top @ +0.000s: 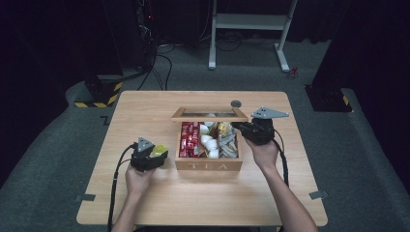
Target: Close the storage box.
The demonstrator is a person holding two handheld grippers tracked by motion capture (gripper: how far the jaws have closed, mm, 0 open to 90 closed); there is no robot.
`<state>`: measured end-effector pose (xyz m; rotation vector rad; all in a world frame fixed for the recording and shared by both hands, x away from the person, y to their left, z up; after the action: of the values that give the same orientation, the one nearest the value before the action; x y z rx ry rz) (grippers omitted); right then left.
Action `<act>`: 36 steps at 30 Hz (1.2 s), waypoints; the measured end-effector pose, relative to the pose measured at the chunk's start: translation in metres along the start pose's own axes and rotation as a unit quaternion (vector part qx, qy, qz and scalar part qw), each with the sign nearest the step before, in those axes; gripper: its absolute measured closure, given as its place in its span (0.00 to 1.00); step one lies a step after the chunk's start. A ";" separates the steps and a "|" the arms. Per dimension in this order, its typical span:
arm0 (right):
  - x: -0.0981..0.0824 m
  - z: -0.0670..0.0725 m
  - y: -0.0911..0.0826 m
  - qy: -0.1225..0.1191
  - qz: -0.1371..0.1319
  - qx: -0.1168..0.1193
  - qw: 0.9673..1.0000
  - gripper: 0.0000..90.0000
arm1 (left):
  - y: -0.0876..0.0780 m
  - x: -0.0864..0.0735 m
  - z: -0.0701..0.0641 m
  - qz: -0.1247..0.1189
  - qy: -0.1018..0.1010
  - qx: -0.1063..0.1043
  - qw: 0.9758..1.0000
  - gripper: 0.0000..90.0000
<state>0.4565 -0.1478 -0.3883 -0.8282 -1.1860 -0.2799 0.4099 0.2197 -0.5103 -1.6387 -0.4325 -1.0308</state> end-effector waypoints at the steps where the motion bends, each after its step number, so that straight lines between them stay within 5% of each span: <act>1: 0.000 0.000 0.000 0.001 0.001 0.000 1.000 1.00 | 0.000 0.000 0.000 0.000 0.001 0.001 1.000 0.42; 11: 0.000 0.000 0.000 0.000 0.002 -0.001 1.000 1.00 | 0.002 -0.001 0.002 0.010 -0.009 -0.012 1.000 0.35; 21: 0.000 0.000 0.000 -0.001 0.002 -0.001 1.000 1.00 | -0.014 0.000 0.008 -0.017 -0.026 -0.014 0.999 0.35; 36: -0.002 0.001 -0.001 0.000 0.004 0.000 1.000 1.00 | -0.042 -0.012 0.033 -0.039 -0.051 0.012 0.998 0.37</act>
<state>0.4547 -0.1481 -0.3901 -0.8323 -1.1816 -0.2733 0.3857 0.2668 -0.4956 -1.6681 -0.5784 -0.9977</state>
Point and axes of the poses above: each handheld gripper's, and its own axes: y roughly forward along the jaws, x roughly out of its top, z roughly to its left, the point moved 2 cm from there along y, roughly forward along the jaws, and after that the axes turned 1 degree about y, right-handed, at the moved point
